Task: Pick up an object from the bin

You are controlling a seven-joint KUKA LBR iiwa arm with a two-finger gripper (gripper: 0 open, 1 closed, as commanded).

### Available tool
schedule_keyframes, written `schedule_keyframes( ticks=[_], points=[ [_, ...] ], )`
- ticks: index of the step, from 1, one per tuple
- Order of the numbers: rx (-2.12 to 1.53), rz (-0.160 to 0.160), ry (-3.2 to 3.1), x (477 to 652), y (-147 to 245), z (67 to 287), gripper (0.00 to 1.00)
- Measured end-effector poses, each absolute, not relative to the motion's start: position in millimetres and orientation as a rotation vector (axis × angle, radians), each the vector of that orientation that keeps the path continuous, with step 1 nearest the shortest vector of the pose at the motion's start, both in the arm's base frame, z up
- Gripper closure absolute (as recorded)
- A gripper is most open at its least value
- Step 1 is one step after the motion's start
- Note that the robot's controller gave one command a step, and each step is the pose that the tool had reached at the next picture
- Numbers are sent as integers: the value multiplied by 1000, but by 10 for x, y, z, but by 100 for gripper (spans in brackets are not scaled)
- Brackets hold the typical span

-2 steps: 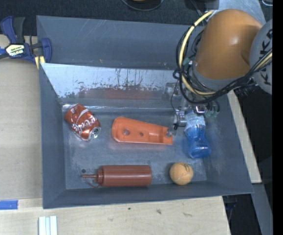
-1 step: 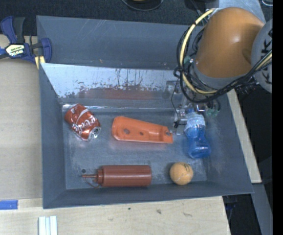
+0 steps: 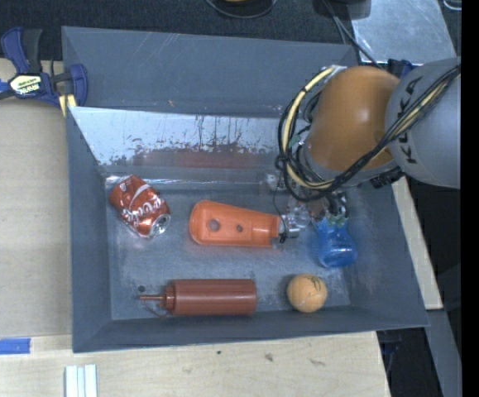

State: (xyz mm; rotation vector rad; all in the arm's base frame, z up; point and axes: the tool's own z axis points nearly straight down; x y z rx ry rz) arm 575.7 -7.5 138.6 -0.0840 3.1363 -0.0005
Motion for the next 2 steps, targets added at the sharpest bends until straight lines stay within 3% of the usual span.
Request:
schedule_keyframes(
  ticks=[1, 2],
  points=[
    [97, 0, 3134, 5694, -110, 1052, 100],
    [97, 0, 3134, 5694, -110, 1052, 100]
  ],
)
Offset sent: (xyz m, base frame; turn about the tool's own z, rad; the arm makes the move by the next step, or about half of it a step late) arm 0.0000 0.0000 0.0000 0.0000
